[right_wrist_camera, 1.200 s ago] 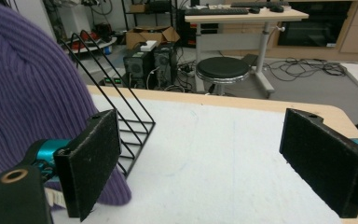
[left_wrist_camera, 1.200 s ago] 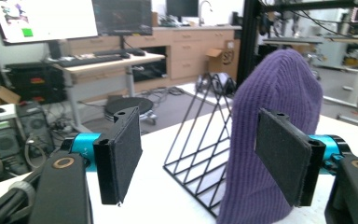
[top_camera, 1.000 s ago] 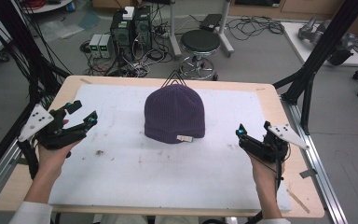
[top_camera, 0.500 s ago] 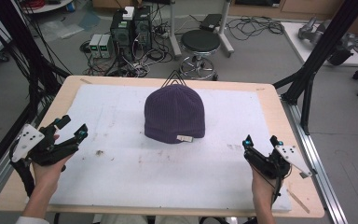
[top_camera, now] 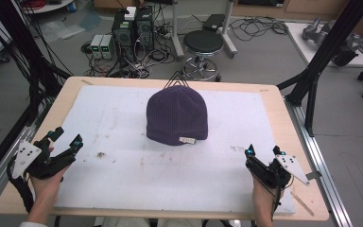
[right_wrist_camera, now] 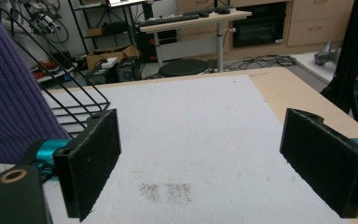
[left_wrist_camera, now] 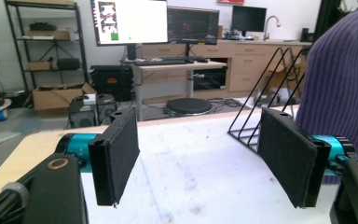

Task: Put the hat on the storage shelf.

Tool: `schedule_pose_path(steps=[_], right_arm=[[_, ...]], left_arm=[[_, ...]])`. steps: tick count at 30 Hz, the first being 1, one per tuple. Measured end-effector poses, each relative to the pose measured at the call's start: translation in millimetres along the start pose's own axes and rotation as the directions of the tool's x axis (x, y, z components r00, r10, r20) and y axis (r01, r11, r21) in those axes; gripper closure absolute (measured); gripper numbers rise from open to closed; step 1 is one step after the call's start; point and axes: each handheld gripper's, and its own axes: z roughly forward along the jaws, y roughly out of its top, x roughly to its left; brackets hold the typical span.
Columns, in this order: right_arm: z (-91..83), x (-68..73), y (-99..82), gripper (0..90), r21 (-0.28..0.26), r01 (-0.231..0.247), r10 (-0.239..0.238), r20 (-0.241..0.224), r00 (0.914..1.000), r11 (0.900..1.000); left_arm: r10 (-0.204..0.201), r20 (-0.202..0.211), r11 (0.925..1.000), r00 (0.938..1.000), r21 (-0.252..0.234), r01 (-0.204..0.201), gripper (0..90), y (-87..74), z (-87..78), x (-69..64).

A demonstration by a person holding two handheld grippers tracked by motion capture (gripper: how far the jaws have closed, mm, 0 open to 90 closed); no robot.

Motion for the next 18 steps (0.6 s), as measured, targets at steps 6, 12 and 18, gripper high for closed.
schedule_pose_path(steps=[6,12,18], right_arm=[[-1.3,5.1,-8.1,11.6,0.012,0.056,-0.056,0.007,0.9984,0.9984],[2.4,6.1,-13.4,11.6,0.026,0.094,-0.094,-0.006,0.9955,0.9952],[6.0,4.7,-16.4,11.6,0.039,0.092,-0.091,-0.009,0.9958,0.9950]], left_arm=[[-0.009,-0.016,0.9996,0.9998,0.027,0.010,29.5,-12.8,-4.6,0.9],[-0.001,-0.014,0.9989,0.9999,0.048,0.002,29.5,-19.3,-4.6,-2.2],[-0.004,-0.019,0.9988,0.9998,0.049,0.005,29.5,-20.5,-4.3,-1.1]])
